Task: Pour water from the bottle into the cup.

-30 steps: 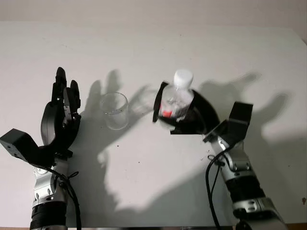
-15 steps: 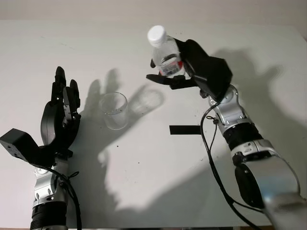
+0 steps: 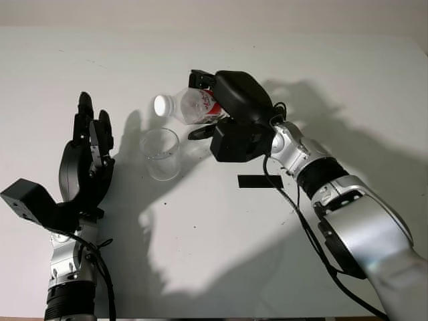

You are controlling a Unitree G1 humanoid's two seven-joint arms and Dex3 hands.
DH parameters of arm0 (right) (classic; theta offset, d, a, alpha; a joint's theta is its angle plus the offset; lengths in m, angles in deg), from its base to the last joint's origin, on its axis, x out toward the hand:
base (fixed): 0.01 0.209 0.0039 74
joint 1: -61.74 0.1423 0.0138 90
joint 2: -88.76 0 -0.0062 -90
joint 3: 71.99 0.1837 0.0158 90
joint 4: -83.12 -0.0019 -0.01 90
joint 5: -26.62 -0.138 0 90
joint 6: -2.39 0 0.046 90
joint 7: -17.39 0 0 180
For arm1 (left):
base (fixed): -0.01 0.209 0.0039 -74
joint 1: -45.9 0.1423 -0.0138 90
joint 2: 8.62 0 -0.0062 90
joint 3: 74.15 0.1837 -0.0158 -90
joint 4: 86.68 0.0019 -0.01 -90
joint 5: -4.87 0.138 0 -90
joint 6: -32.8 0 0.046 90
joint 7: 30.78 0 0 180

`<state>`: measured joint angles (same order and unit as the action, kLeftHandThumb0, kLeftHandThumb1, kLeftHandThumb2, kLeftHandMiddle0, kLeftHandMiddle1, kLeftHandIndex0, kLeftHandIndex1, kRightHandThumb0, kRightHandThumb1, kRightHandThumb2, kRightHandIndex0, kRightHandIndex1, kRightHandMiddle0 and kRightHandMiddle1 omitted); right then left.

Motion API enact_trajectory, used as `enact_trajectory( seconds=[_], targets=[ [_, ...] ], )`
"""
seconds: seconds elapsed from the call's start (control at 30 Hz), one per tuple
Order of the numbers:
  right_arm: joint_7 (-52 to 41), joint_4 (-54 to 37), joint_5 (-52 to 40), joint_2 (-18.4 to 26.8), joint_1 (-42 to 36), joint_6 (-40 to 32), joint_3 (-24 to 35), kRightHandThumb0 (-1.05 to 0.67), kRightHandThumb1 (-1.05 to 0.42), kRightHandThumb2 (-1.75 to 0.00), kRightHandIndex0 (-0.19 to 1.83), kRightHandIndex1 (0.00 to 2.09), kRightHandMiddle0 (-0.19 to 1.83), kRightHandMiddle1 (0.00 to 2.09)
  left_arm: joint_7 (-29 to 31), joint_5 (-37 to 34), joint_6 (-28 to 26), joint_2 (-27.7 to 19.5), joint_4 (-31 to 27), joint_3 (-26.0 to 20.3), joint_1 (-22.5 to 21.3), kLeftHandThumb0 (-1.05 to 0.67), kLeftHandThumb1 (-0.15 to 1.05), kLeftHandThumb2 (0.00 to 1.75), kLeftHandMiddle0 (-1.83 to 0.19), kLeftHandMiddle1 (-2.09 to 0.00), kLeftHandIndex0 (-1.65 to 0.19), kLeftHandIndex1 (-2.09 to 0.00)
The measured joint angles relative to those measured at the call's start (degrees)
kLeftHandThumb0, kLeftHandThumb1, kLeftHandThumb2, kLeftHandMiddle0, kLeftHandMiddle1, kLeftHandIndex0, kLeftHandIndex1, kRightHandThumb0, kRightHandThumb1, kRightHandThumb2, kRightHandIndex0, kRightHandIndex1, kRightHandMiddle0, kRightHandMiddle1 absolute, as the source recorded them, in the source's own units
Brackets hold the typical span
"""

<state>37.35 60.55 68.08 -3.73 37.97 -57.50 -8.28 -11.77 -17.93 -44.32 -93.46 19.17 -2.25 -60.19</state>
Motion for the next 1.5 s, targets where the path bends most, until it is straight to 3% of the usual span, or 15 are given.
enact_trajectory(
  seconds=[0.6, 0.73, 0.83, 1.0, 1.33, 1.5],
  targets=[
    [16.95, 3.01, 11.78, 3.16, 4.14, -2.32, -10.2, -0.4, -1.05, -0.26, 1.04, 2.09, 0.73, 2.09, 0.23, 0.21, 1.36, 0.1, 2.06, 0.23, -1.41, -0.72, 1.05, 0.63, 0.19, 0.0, 0.19, 0.0],
    [22.04, 3.01, 15.08, 3.28, 5.16, -3.8, -13.06, -0.44, -1.05, -0.32, 1.12, 2.09, 0.75, 2.09, 0.26, 0.18, 1.46, 0.17, 2.18, 0.23, -1.58, -0.72, 1.05, 0.63, 0.19, 0.0, 0.19, 0.0],
    [26.56, 3.03, 18.11, 3.28, 6.31, -5.08, -15.54, -0.47, -1.05, -0.35, 1.12, 2.09, 0.52, 2.09, 0.29, 0.19, 1.73, 0.2, 2.29, 0.24, -1.64, -0.72, 1.05, 0.63, 0.19, 0.0, 0.19, 0.0],
    [30.67, 3.37, 20.6, 3.27, 7.6, -6.07, -18.17, -0.47, -1.03, -0.1, 1.09, 2.09, 0.38, 1.99, 0.3, 0.19, 1.98, 0.2, 2.66, 0.24, -1.82, -0.72, 1.05, 0.63, 0.19, 0.0, 0.19, 0.0],
    [33.9, 3.6, 21.76, 3.27, 8.22, -7.41, -20.29, -0.46, -1.03, -0.06, 1.1, 2.09, 0.51, 2.09, 0.09, 0.27, 2.26, 0.56, 2.81, 0.28, -2.14, -0.73, 1.05, 0.62, 0.19, 0.0, 0.19, 0.0],
    [35.77, 3.58, 23.55, 3.27, 8.44, -9.24, -21.81, -0.47, -1.03, -0.05, 1.12, 2.09, 0.47, 1.96, 0.09, 0.28, 2.29, 0.59, 2.99, 0.4, -2.37, -0.73, 1.05, 0.62, 0.19, 0.0, 0.19, 0.0]
  ],
)
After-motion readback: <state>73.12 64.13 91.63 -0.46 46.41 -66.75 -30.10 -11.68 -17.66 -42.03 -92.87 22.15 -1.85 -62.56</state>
